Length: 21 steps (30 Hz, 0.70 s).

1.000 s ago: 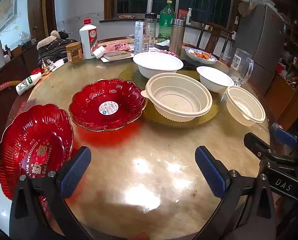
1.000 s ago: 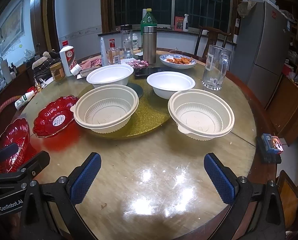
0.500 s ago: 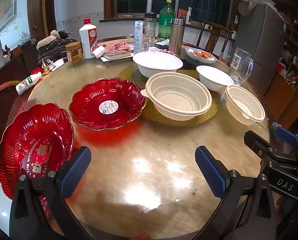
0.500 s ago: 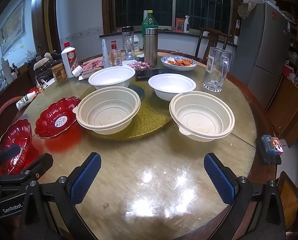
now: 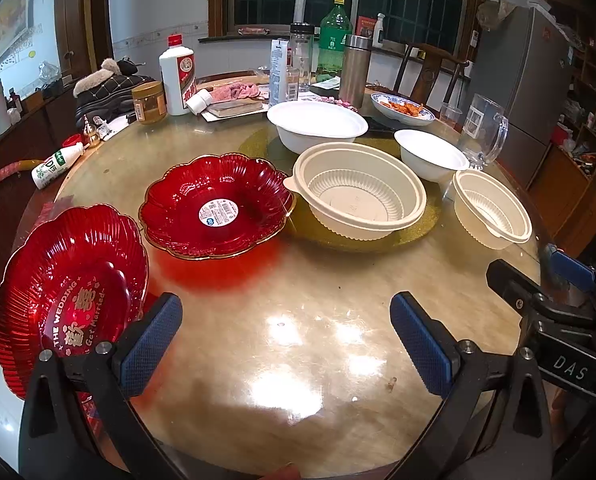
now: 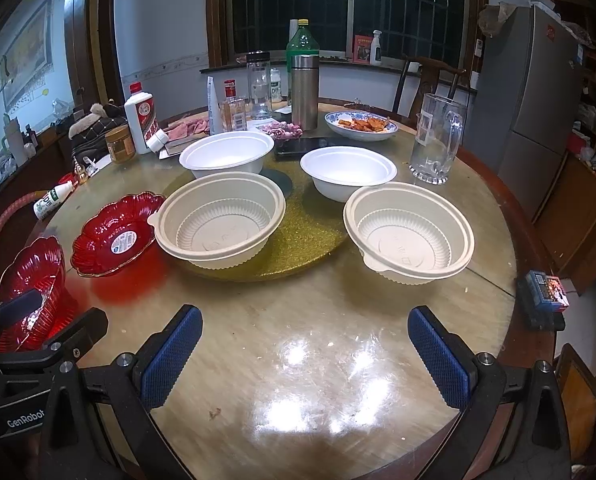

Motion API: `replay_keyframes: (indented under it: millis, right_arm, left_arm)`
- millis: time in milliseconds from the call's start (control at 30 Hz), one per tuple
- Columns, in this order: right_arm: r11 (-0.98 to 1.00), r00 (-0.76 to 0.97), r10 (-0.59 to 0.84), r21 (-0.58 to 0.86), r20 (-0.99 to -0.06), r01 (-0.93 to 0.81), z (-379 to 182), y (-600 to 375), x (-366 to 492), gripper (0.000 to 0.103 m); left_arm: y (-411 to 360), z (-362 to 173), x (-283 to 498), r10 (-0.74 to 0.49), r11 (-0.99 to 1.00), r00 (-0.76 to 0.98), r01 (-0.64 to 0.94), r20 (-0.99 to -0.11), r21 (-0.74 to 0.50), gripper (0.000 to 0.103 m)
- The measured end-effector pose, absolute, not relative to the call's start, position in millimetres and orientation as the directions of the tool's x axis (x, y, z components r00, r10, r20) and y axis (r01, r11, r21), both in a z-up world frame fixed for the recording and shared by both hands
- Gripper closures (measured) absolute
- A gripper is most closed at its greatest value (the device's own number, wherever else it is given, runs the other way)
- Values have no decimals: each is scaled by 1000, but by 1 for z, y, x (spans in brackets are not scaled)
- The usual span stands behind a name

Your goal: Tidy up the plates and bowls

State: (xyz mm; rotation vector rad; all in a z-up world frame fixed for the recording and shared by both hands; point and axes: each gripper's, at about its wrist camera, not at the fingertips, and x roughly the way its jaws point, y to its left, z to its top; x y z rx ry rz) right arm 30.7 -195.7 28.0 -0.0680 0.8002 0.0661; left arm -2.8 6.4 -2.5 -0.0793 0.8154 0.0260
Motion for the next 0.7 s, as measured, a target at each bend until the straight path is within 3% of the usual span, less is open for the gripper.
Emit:
replay_keyframes:
  millis: [700]
  right_arm:
    - [996,698,34,-35,-716,-84,30,-194,31,0]
  left_arm:
    - [5,-4,-4,-10,997,689,-51,-725,-62,0]
